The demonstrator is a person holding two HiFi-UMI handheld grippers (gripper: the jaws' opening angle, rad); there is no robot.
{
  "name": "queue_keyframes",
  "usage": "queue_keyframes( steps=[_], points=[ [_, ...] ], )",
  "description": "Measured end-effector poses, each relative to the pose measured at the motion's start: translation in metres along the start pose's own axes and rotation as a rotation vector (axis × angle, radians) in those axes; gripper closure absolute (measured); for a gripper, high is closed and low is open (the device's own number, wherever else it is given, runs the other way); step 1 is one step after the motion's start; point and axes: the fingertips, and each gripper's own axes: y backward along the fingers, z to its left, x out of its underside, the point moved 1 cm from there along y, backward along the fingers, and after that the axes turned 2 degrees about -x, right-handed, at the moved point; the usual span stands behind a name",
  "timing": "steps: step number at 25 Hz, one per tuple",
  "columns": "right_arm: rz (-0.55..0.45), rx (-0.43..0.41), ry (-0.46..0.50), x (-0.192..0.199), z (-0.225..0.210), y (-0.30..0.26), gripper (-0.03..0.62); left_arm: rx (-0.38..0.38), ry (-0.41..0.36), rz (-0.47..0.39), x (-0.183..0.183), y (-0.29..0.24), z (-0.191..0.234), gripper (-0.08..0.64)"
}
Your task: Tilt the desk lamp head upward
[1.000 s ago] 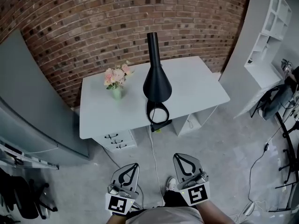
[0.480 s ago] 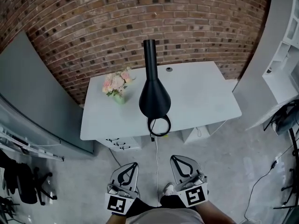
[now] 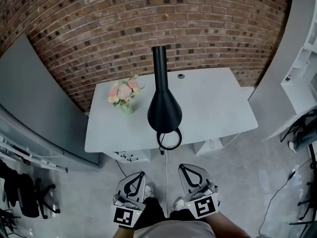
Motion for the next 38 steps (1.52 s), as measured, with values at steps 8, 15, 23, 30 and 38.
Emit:
queue_keyframes(
  steps=[8, 15, 23, 30, 38],
  points=[
    [0.054, 0.071, 0.055, 0.003, -0.018, -0.053, 0.574, 0.068, 0.011, -0.044, -0.002, -0.043, 0.046, 0.552],
    [0.107, 0.093, 0.060, 0.026, -0.023, -0.096, 0.574, 0.100, 0.010, -0.037, 0.001, -0.067, 0.073, 0.552],
    [0.152, 0.097, 0.058, 0.057, -0.028, -0.119, 0.574, 0.091, 0.001, -0.017, 0.010, -0.078, 0.091, 0.552],
    [0.113, 0.108, 0.085, 0.074, -0.029, -0.142, 0.574, 0.074, -0.039, -0.004, 0.022, -0.071, 0.104, 0.552],
    [0.061, 0.138, 0.115, 0.085, -0.034, -0.158, 0.574, 0.077, -0.060, -0.025, 0.046, -0.077, 0.106, 0.552]
  ],
)
